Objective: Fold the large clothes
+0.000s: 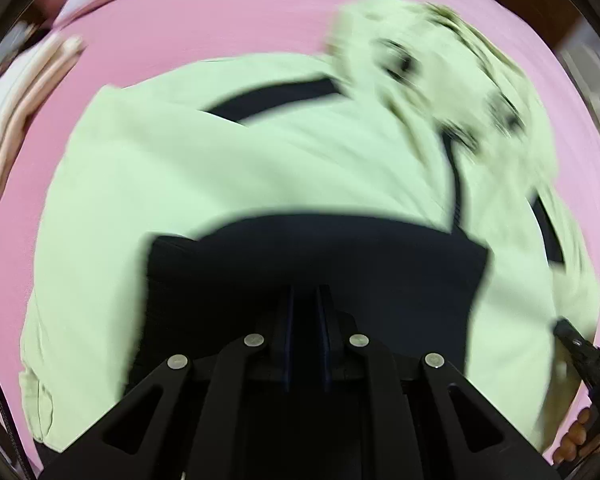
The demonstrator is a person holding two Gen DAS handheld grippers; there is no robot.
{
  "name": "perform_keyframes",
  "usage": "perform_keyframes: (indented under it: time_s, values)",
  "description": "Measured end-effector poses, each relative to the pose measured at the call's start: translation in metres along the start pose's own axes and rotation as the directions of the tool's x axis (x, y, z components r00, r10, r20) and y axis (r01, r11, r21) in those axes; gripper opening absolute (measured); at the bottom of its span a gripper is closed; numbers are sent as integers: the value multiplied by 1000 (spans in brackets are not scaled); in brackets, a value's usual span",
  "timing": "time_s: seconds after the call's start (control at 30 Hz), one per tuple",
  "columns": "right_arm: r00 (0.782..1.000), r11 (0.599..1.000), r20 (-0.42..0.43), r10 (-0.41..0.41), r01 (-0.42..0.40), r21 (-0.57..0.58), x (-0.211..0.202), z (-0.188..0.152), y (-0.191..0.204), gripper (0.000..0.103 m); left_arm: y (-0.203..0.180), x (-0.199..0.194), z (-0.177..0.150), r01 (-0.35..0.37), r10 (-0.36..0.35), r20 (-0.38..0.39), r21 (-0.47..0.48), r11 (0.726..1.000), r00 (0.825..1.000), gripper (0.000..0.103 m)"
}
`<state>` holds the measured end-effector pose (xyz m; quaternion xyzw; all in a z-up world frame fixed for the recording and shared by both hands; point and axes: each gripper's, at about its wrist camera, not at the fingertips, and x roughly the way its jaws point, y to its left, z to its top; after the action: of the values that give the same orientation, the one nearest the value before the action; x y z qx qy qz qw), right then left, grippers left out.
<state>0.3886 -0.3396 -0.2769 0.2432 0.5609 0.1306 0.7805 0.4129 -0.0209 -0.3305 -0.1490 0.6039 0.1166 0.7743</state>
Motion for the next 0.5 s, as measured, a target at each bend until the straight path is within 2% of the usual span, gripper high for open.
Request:
perform_keyframes:
  time_s: [0.07, 0.13, 0.17, 0.23, 0.3, 0.33, 0.4, 0.5]
  values:
    - [997, 997, 73, -13, 7, 79, -18, 14, -30, 0, 10, 3, 10, -2, 2, 5, -35, 999, 1000, 11]
    - [980, 976, 168, -107, 71, 208, -40, 24, -63, 0, 17, 9, 21, 17, -17, -3, -52, 999, 1000, 11]
    - [978, 968, 180, -102, 56, 246, -42, 26, -72, 0, 21, 13, 25, 23, -24, -11, -60, 998, 1000, 11]
    - [982, 937, 186, -42, -26, 348, -45, 28, -90, 0, 20, 17, 28, 13, -14, -20, -55, 998, 1000, 11]
    - [985, 938, 167, -49, -12, 347, -44, 27, -86, 0, 14, 16, 30, -22, 22, -9, -7, 1000, 1000, 10]
    - [985, 944, 159, -64, 8, 331, -44, 26, -82, 0, 25, 16, 28, -38, 38, -3, 17, 999, 999, 10]
    - [985, 953, 141, -100, 54, 298, -47, 21, -74, 0, 14, 24, 32, -80, 80, 7, 49, 996, 997, 11]
    - [987, 956, 116, -108, 71, 286, -50, 6, -69, 0, 2, 20, 28, -118, 118, 11, 61, 991, 993, 16]
